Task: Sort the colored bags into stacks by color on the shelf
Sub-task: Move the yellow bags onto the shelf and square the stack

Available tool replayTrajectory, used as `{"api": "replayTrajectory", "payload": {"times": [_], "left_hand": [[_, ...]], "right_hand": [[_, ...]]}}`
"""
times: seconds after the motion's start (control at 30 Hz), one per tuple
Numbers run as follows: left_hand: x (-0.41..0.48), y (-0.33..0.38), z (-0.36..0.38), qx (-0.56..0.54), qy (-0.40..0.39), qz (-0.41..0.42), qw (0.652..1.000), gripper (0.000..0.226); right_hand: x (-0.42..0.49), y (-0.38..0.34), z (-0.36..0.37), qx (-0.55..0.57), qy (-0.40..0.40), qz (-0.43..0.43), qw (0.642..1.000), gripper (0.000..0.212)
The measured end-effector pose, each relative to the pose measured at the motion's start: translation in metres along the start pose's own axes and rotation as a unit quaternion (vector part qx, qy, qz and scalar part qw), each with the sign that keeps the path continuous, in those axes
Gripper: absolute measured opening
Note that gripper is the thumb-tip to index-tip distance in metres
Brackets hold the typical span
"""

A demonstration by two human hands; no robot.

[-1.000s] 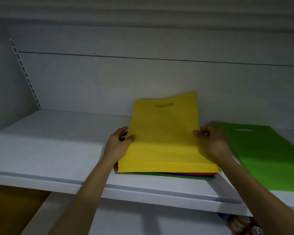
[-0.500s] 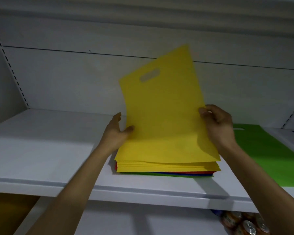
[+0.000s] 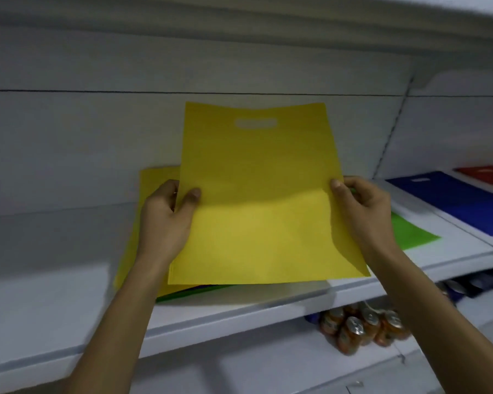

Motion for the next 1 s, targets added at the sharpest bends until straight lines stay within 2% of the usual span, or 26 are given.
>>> {"api": "replayTrajectory", "payload": {"times": [0.13,0.2,0.23,0.37,0.53,0.67,0.8,1.0], "left_hand": [[-0.014,0.019,0.058,-0.011,-0.045,0.033,0.998,0.017],[-0.024,0.029,0.09,-0.021,-0.073,0.048,0.996,0.048],[-0.031,0.037,0.108,-0.023,-0.086,0.055,0.994,0.056],[-0.059,0.064,0.19,-0.036,-0.137,0.069,0.988,0.041],[-0.113,0.112,0.307,-0.074,-0.187,0.074,0.977,0.056],[-0.17,0.148,0.404,-0.081,-0.214,0.078,0.97,0.054],[-0.224,0.172,0.489,-0.081,-0.248,0.063,0.963,0.045],[-0.277,0.201,0.596,-0.095,-0.29,0.047,0.951,0.034]], "right_hand": [[-0.008,0.011,-0.065,-0.018,0.049,0.012,0.999,0.012],[-0.013,0.016,-0.101,-0.027,0.076,0.019,0.997,0.012],[-0.015,0.019,-0.12,-0.033,0.088,0.019,0.995,0.012],[-0.026,0.032,-0.205,-0.059,0.142,0.022,0.988,0.014],[-0.042,0.059,-0.335,-0.025,0.196,0.093,0.976,0.012],[-0.062,0.086,-0.442,-0.041,0.213,0.141,0.966,0.011],[-0.071,0.106,-0.536,-0.088,0.232,0.142,0.958,0.012],[-0.074,0.134,-0.643,-0.118,0.251,0.164,0.947,0.011]]}}
Point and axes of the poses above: each hand's wrist, its own x-axis towards the middle knuckle, its own z-axis out of the palm, y = z × x, the point moved 4 cm from there along x, towards the middle knuckle, and after that the axes turned 9 degrees about -z, right-handed, at the moved point
